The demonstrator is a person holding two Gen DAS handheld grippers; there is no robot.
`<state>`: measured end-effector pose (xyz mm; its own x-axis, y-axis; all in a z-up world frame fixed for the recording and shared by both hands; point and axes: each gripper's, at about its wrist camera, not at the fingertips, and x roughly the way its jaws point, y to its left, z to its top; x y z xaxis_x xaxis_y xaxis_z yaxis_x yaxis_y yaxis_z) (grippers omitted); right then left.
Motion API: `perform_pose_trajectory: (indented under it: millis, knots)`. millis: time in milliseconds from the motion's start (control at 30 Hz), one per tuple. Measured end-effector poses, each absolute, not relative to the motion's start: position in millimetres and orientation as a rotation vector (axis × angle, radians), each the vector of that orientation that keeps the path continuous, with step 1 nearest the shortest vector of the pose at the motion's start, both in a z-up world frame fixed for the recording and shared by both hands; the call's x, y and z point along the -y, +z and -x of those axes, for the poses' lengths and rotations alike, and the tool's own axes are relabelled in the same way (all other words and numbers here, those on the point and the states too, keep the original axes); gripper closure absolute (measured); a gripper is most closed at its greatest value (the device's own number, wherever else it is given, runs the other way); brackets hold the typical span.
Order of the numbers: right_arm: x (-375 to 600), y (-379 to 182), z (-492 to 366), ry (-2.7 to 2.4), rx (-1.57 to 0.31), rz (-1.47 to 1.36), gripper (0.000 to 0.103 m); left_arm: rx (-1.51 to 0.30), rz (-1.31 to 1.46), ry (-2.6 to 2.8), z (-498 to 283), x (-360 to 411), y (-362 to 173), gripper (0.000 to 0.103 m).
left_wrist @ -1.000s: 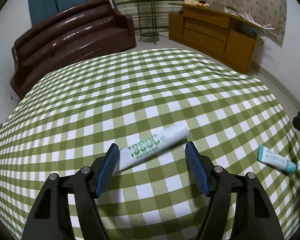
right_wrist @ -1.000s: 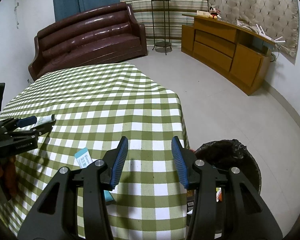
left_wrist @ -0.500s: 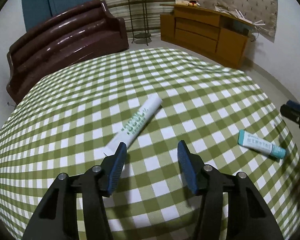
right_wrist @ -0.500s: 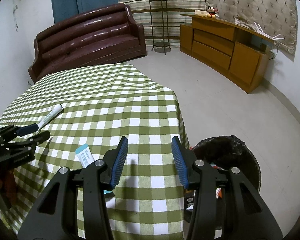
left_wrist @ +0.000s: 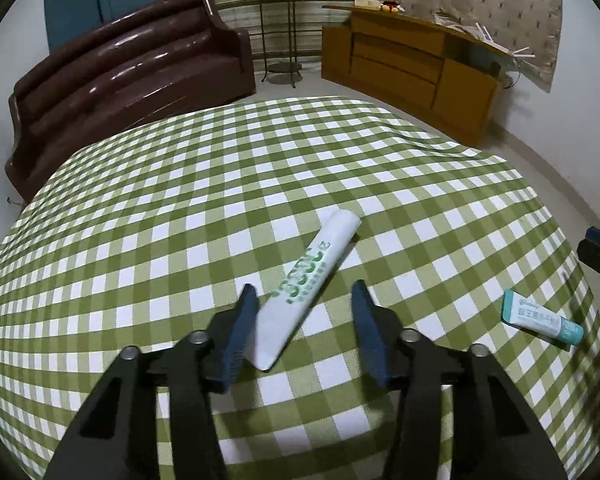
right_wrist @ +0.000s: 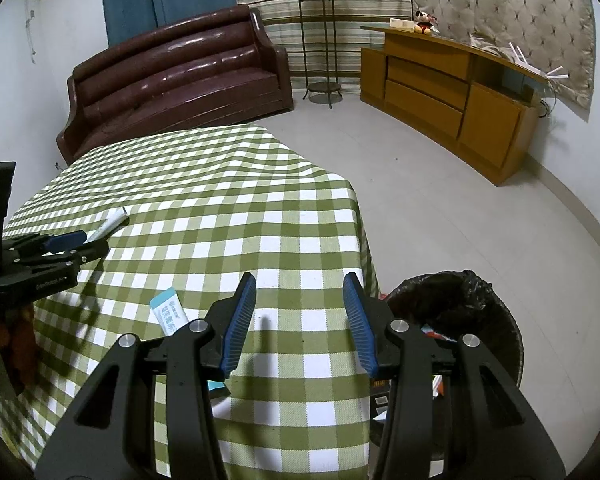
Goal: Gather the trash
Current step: 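Grasp the white tube with the left tool while the right tool grasps the teal toothpaste tube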
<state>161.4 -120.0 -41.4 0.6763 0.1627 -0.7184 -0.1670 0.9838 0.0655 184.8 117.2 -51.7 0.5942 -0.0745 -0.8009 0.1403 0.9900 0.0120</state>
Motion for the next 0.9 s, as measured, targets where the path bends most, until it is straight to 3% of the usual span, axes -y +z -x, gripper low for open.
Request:
perform_pose_trajectory:
  millis: [100, 233, 900]
  knots:
    - [119.6, -41.4, -159.3, 0.192, -0.809, 0.007, 0.059, -0.919, -0.095, -0.141, -179.1, -111.5, -52.2, 0.075]
    - [117.5, -41.4, -155.0, 0.199, -0.812, 0.011, 0.059, -0.917, -0.107, -0.144, -173.7, -106.0, -52.9, 0.080]
    - [92.8, -48.0, -132.2, 0.280, -0.845, 0.031, 0.058, -0.934, -0.024, -0.087, -111.7, -100.3, -48.3, 0.084]
